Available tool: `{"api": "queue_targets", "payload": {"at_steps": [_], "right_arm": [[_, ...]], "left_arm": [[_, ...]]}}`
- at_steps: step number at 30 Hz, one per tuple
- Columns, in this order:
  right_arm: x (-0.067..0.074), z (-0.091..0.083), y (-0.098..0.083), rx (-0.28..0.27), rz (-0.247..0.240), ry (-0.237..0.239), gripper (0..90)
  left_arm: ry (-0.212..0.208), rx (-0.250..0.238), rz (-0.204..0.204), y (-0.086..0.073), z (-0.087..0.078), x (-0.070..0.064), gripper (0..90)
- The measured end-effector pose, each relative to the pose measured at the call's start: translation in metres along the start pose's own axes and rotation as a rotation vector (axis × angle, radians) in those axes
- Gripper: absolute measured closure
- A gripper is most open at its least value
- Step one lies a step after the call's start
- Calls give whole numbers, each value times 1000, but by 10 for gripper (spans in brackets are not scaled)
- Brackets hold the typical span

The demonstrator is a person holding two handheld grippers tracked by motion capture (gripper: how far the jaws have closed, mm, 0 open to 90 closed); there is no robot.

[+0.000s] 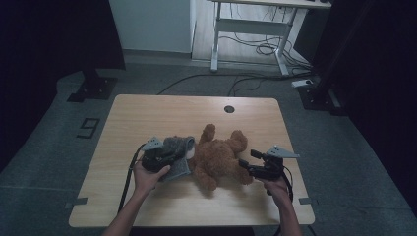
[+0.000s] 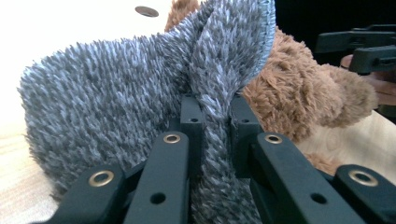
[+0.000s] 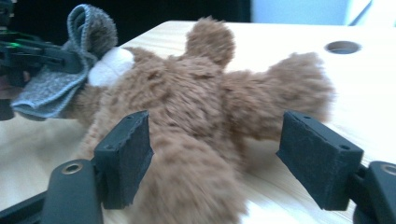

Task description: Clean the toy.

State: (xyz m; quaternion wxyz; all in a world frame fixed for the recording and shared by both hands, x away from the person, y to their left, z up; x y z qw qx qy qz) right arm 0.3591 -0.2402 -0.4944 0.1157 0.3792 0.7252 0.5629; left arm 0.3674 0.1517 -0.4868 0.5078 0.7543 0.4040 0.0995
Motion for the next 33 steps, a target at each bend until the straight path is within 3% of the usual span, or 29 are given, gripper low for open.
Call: {"api": "queue_targets", "payload": {"at_steps": [7, 12, 15, 18, 21, 29, 32, 33], "right_arm": [[13, 46, 1, 134, -24, 65, 208], [23, 64, -17, 212, -56, 89, 231], [23, 63, -23, 213, -52, 95, 292], [28, 63, -27, 214, -94, 71, 380], [29, 66, -29, 182, -97, 56, 432], [14, 80, -21, 136, -119, 8, 471], [10, 81, -21, 128, -127, 30, 471], [10, 80, -22, 127, -128, 32, 471]], "left_arm": [[-16, 4, -7, -6, -5, -2, 791], [-44, 7, -26, -13, -10, 1, 790], [-39, 12, -12, -15, -14, -2, 789], [-30, 10, -6, -15, -13, -3, 790], [-19, 10, -10, -11, -10, 0, 789], [20, 32, -25, 7, 4, 9, 789], [26, 10, -24, 14, -1, 5, 789], [41, -2, -5, 18, -4, 0, 788]]}}
Point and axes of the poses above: each handheld gripper's, and its own axes: z roughly forward along the jaws, y roughly out of its top, x roughly to its left, the point moved 1 cm from there along z, roughly forward along the jaws, and after that the axes turned 3 degrees about y, right-handed, at the moved point
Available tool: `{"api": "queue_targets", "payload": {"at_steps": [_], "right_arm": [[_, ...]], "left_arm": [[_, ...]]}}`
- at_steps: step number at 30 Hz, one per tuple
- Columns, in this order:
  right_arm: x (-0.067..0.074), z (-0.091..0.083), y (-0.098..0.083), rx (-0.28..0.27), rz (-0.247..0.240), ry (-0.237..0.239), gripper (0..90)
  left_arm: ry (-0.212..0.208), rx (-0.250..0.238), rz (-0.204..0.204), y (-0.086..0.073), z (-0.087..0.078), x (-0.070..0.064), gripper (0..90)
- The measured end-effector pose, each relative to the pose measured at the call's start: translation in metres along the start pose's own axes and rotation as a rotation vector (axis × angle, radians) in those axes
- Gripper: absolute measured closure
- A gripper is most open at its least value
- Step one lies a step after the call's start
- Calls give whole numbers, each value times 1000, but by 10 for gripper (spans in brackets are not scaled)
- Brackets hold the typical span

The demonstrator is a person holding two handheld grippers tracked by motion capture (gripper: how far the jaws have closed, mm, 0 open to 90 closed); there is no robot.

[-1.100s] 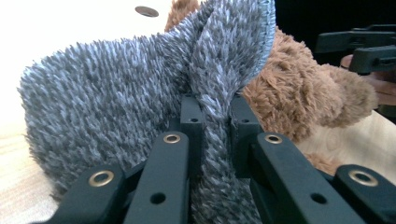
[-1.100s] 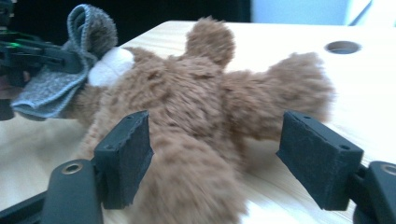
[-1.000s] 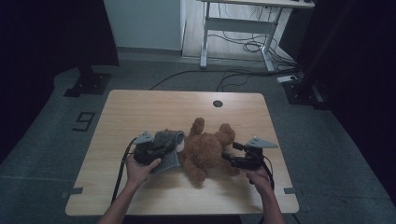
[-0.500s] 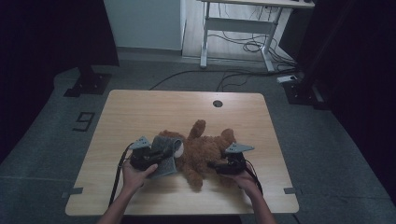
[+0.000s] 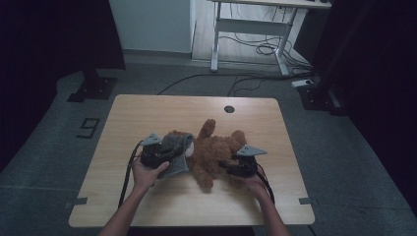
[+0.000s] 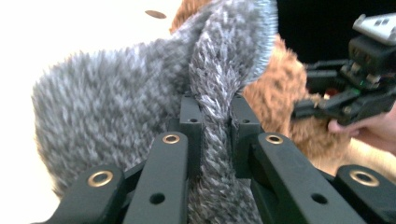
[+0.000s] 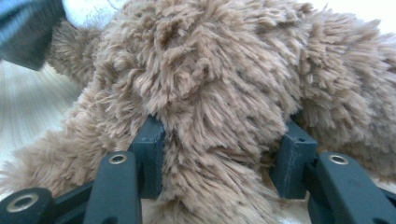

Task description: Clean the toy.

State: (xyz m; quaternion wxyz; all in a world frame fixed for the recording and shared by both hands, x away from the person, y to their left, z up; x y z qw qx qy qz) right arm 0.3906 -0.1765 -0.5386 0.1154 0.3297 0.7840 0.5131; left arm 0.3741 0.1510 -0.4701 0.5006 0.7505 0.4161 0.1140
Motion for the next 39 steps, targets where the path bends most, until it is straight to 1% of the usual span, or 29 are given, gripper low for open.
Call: {"api": "queue_targets", "payload": {"at_steps": [1, 2, 3, 5, 6, 7, 9, 11, 13, 14, 15, 16, 17, 18, 21, 23, 25, 27, 29, 31, 34, 39], "right_arm": [[1, -1, -1, 0, -4, 1, 471], [1, -2, -1, 0, -6, 3, 470], [2, -2, -2, -1, -7, 4, 470], [3, -3, -3, -4, -5, -2, 469], [4, -3, -3, -6, -2, -4, 468], [5, -4, -4, -10, 2, -6, 468], [6, -4, -5, -14, 4, -9, 466], [7, -6, -6, -15, 8, -6, 463], [6, -6, -8, -28, 19, 0, 462], [6, -6, -8, -34, 27, 1, 461], [6, -6, -8, -32, 28, 2, 460], [6, -7, -8, -28, 27, 0, 459], [5, -7, -9, -20, 32, -3, 460], [4, -8, -9, -19, 45, 0, 461], [3, -10, -11, -24, 61, 25, 471], [3, -10, -11, -22, 59, 24, 474], [3, -10, -11, -22, 62, 26, 474], [3, -11, -12, -24, 63, 29, 476], [3, -11, -12, -24, 63, 31, 478], [4, -11, -12, -23, 60, 36, 480], [4, -11, -13, -22, 54, 37, 485], [4, -12, -14, -23, 63, 42, 496]], "left_arm": [[13, -8, 23, 4, -1, -4, 789], [15, -14, 30, 8, -2, -8, 788], [8, -22, 39, 13, -1, -14, 789], [1, -25, 71, 24, 4, -27, 788], [-4, -17, 97, 30, 10, -37, 788], [-11, -14, 111, 33, 15, -43, 788], [-26, 3, 146, 39, 29, -59, 788], [-57, 30, 149, 40, 47, -71, 787], [-68, 77, 158, 35, 69, -81, 787], [-72, 105, 160, 30, 83, -85, 786], [-70, 117, 158, 27, 89, -86, 786], [-62, 109, 149, 23, 95, -87, 786], [-62, 95, 128, 21, 97, -86, 786], [-63, 88, 121, 19, 97, -85, 786], [-37, 83, 134, 17, 89, -81, 788], [-8, 81, 135, 15, 83, -74, 788], [9, 81, 128, 13, 77, -67, 788], [35, 83, 132, 10, 69, -59, 788], [36, 77, 124, 6, 60, -50, 789], [27, 67, 125, 4, 50, -45, 790], [26, 28, 118, 2, 35, -40, 791], [40, -12, 109, 5, 18, -33, 790]]}}
Point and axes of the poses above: each handheld gripper's, and its own axes: z roughly forward along the jaws, y roughly out of its top, x roughly to its left, the point moved 1 cm from there along z, roughly forward along the jaws, and after that the axes turned 3 degrees about y, right-handed, at the moved point
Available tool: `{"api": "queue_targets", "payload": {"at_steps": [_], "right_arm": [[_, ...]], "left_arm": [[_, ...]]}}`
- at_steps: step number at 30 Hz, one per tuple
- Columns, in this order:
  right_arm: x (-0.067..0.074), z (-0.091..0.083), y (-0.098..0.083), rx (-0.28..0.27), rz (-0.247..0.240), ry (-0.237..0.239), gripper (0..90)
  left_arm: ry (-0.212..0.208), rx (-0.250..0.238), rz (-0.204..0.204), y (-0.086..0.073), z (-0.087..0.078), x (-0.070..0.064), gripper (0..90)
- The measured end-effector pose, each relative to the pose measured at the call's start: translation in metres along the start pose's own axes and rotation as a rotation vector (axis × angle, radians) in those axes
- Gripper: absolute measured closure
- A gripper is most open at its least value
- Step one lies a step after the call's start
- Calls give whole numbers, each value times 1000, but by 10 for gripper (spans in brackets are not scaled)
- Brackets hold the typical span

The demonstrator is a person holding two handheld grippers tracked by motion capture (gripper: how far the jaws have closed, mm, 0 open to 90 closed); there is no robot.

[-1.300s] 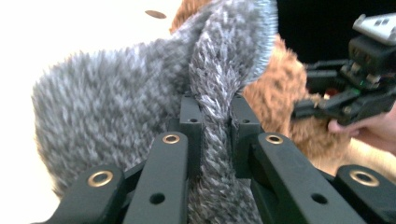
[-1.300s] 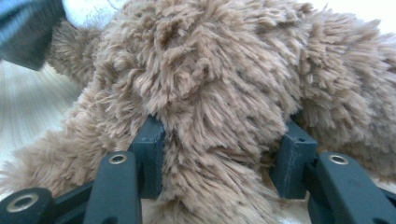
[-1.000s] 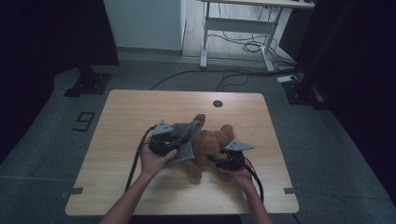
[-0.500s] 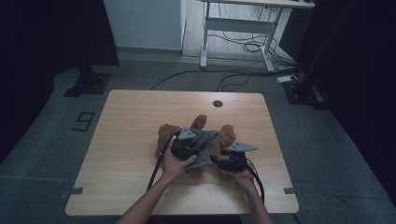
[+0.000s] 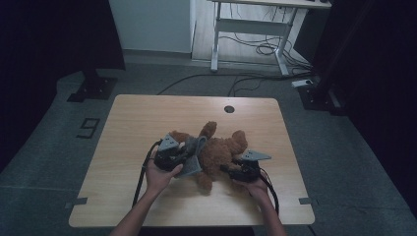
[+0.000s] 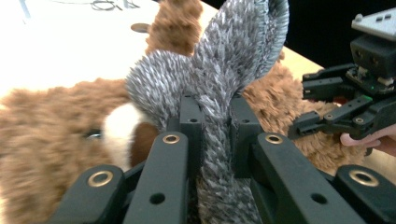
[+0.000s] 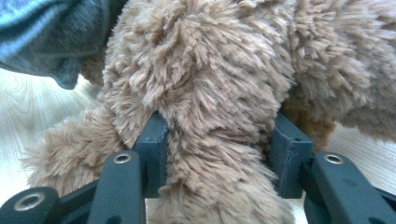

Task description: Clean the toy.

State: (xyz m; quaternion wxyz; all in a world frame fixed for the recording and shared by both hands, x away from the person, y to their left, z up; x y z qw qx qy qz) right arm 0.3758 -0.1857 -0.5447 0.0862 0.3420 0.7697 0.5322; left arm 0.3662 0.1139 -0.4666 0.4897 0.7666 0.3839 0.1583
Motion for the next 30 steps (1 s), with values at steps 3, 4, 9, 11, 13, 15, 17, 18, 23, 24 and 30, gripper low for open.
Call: {"api": "queue_targets", "payload": {"at_steps": [3, 4, 9, 11, 13, 15, 17, 18, 23, 24, 30], "right_arm": [[0, 0, 0, 0, 0, 1, 503], [0, -1, 0, 2, -2, 1, 504], [0, -1, 0, 2, 5, 2, 506], [-1, -1, 0, 5, 6, 3, 507], [-1, -1, -1, 6, 6, 5, 508], [-1, -1, -1, 7, 4, 6, 508], [0, -1, -1, 7, 0, 5, 509], [0, 0, -1, 6, 2, 5, 508], [-1, 0, -1, 4, 7, 8, 509], [-1, 0, -1, 4, 8, 8, 509], [-1, 0, -1, 4, 8, 8, 509]], "left_arm": [[26, -30, -8, 2, -9, 5, 788], [37, -42, -11, 3, -14, 8, 788], [126, -52, -32, 6, -30, 29, 791], [170, -22, -39, 2, -32, 40, 792], [177, 24, -60, -8, -27, 51, 792], [172, 43, -102, -21, -22, 62, 792], [174, 40, -127, -27, -20, 68, 792], [179, 43, -130, -29, -20, 71, 792], [229, 79, -133, -34, -21, 82, 792], [235, 88, -140, -35, -21, 85, 792], [275, 146, -130, -48, -8, 90, 792]]}}
Point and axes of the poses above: each handheld gripper's, and its own axes: z roughly forward along the jaws, y roughly out of its top, x roughly to its left, the point moved 1 cm from there along z, roughly forward along the jaws, and after that the axes turned 3 degrees about y, right-handed, at the moved point
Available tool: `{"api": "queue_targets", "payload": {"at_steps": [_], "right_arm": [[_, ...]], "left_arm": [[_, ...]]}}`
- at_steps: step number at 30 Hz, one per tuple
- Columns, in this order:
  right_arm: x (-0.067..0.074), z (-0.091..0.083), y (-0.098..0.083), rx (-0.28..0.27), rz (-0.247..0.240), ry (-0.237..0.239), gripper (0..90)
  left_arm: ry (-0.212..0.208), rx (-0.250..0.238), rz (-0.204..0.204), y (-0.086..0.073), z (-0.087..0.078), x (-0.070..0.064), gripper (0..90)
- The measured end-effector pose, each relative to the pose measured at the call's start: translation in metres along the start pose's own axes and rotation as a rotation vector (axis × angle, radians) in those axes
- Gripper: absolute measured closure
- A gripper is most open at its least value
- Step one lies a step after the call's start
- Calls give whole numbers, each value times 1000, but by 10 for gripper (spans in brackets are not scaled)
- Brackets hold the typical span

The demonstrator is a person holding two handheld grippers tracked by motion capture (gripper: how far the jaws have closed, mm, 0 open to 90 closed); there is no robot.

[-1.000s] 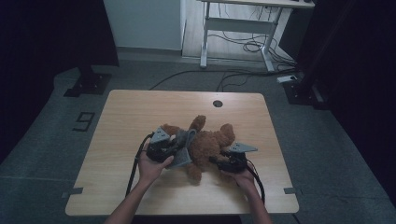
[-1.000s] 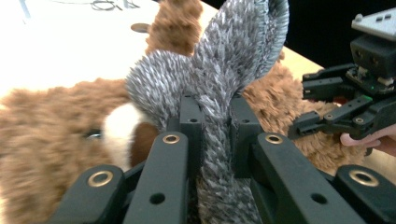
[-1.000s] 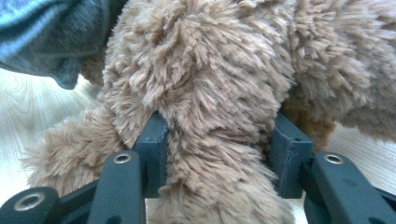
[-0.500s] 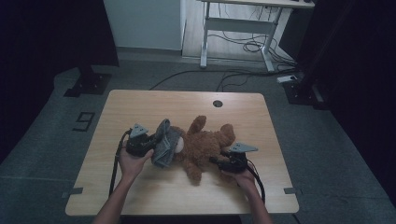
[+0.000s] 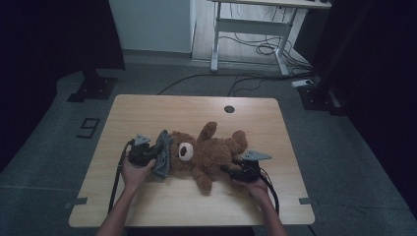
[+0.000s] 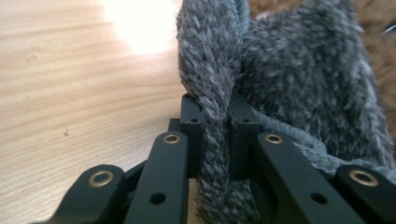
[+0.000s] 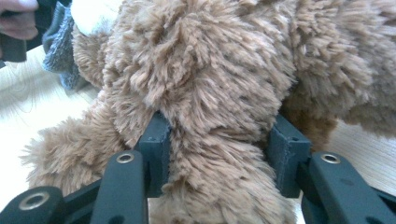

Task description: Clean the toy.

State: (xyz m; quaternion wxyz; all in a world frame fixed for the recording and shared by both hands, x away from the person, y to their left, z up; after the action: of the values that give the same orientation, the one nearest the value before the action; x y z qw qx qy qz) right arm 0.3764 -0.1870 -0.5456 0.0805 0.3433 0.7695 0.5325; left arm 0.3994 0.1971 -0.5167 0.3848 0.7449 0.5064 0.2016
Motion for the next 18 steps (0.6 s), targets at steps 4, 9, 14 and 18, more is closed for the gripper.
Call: {"api": "queue_targets", "payload": {"at_steps": [4, 9, 14, 18], "right_arm": [[0, 0, 0, 0, 2, 1, 510], [-1, 0, 0, -4, 16, 4, 512], [-1, 0, 0, -4, 18, 6, 514], [-1, 0, -1, -5, 19, 6, 515]], "left_arm": [[-1, 1, -9, 0, 0, 2, 792], [-10, -99, 31, 18, -24, -6, 792], [-64, -182, 82, 42, -40, -32, 792], [-108, -213, 134, 63, -43, -60, 792]]}}
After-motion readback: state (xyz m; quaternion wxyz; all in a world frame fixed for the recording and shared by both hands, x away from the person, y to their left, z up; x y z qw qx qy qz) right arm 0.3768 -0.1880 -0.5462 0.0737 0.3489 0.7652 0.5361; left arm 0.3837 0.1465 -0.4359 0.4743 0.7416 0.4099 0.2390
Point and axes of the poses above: each handheld gripper's, and its own axes: z roughly forward along the jaws, y roughly out of its top, x roughly to its left, the point moved 1 cm from there along z, roughly forward along the jaws, and after that the axes turned 3 degrees about y, right-handed, at the moved point
